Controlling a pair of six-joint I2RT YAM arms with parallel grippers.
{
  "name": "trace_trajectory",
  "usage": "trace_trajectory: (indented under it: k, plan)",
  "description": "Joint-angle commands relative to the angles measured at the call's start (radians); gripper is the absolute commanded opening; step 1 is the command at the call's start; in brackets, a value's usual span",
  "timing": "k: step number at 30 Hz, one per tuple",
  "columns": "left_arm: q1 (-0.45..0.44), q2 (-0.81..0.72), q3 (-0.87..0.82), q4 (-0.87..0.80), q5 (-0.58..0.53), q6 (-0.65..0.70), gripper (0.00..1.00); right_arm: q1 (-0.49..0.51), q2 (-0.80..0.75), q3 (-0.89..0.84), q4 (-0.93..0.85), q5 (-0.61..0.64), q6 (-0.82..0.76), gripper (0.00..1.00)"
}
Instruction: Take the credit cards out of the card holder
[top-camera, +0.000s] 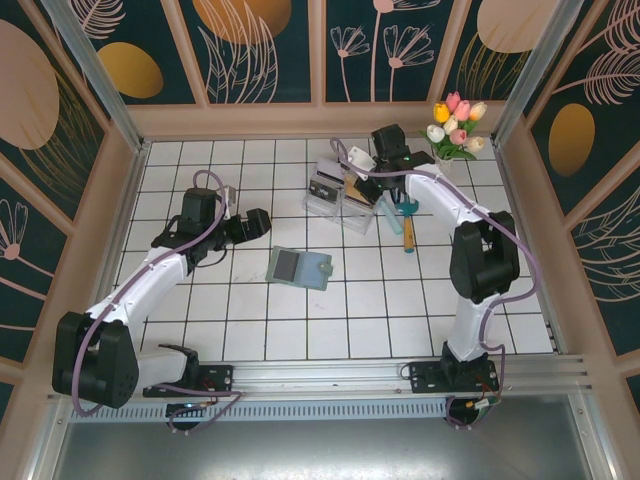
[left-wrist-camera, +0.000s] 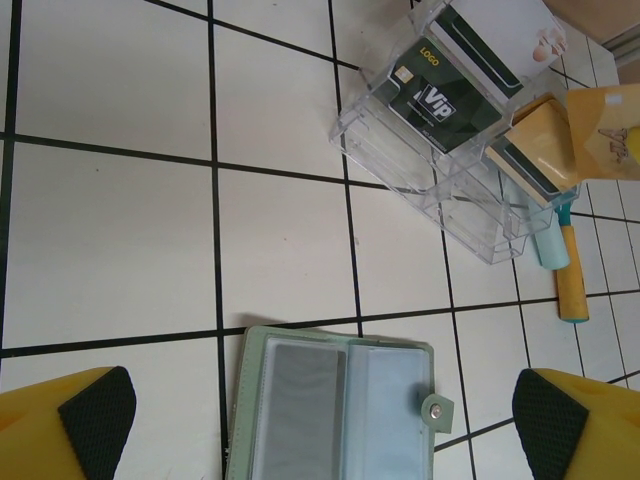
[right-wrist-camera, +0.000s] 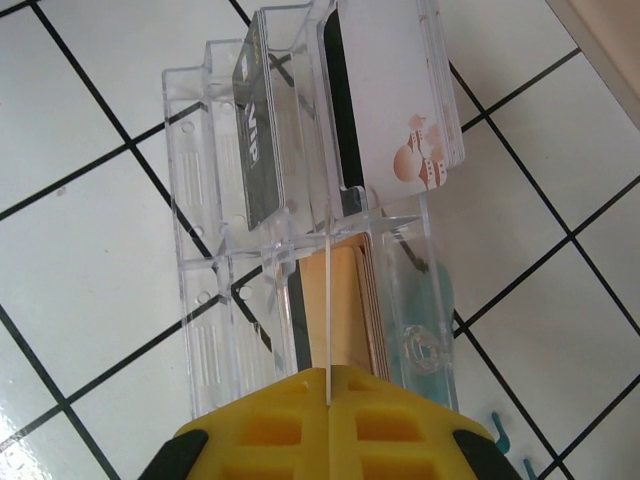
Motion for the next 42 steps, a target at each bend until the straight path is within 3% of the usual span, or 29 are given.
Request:
trace_trajectory:
  k: [1,16,21,34,42]
  plan:
    - [0.004,0.013,-0.007,0.000,0.012,0.019,0.98,-0.006,0.024,0.047,-0.073,0.037,-0.039,0.00]
    - [0.005,0.014,0.013,-0.014,0.062,0.036,0.99,-0.010,0.093,0.138,-0.181,0.089,-0.063,0.00]
    - [0.005,-0.001,0.011,-0.009,0.067,0.038,0.99,-0.008,0.113,0.164,-0.198,0.093,-0.049,0.05]
    - [0.005,0.006,0.008,0.004,0.105,0.036,0.99,0.013,0.130,0.176,-0.126,0.178,-0.024,0.07]
    - [0.005,0.012,0.005,0.006,0.113,0.036,0.98,0.017,0.173,0.234,-0.204,0.120,-0.077,0.08]
